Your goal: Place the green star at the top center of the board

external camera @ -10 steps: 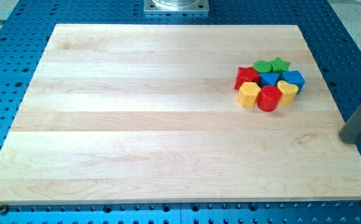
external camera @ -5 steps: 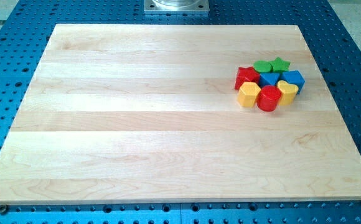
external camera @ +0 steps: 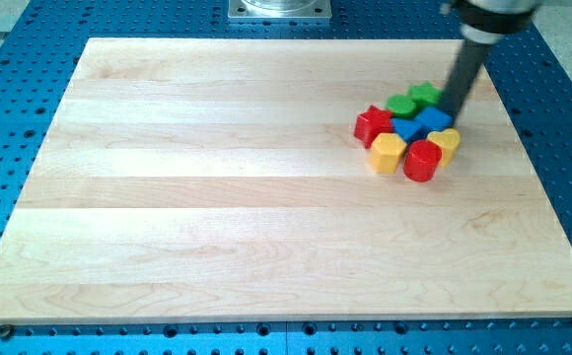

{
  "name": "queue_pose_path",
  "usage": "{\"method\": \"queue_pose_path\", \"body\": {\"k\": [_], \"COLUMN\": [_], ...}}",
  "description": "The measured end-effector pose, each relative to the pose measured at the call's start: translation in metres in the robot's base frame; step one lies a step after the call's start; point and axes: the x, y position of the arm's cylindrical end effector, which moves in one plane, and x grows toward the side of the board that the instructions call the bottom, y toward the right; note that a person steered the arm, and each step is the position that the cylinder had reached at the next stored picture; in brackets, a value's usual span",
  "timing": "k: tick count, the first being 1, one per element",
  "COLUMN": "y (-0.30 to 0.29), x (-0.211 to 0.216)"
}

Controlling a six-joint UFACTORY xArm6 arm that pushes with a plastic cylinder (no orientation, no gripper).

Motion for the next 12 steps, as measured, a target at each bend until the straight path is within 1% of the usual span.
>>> {"method": "queue_pose_path", "body": {"k": [1,2,3,4,5,6,7,8,9,10,12], "y": [-0.041,-0.009,0.002,-0.037,-0.097,-0.081,-0.075,-0.11,-0.137,-0.121,-0.135], "x": [-0.017,-0.012,-0.025,-0.057,-0.082,-0.076,-0.106,-0.123,-0.122,-0.1,-0.102]}}
